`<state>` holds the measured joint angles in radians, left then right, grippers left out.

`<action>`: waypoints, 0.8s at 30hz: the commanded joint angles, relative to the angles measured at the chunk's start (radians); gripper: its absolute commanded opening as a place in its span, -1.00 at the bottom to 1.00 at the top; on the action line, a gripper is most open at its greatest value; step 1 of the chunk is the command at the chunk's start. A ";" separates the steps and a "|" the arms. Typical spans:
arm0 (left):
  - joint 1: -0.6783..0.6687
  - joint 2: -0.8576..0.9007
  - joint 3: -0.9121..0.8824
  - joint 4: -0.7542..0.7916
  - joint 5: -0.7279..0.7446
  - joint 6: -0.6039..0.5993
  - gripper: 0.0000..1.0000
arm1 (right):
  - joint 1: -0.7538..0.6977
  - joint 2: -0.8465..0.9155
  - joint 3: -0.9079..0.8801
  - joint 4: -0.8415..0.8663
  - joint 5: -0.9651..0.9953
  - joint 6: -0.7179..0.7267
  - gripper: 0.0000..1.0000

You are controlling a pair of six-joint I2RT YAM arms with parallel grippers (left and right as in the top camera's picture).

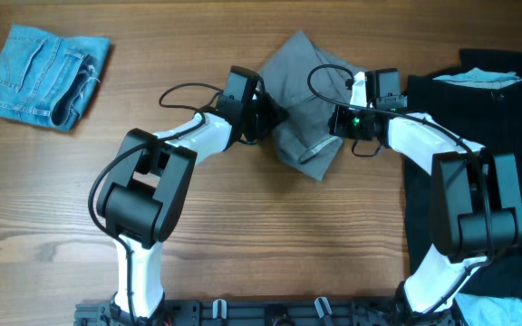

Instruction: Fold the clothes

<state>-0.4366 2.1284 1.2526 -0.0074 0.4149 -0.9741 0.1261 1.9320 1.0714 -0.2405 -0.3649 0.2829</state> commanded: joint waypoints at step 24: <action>0.727 -0.280 0.311 -0.003 0.246 0.442 -0.92 | 0.020 -0.435 -0.039 -0.252 -0.056 -0.016 -0.88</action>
<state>0.2085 1.8755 1.5455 -0.0284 0.7349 -0.5209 0.1478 1.5032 1.0290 -0.4885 -0.4255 0.2394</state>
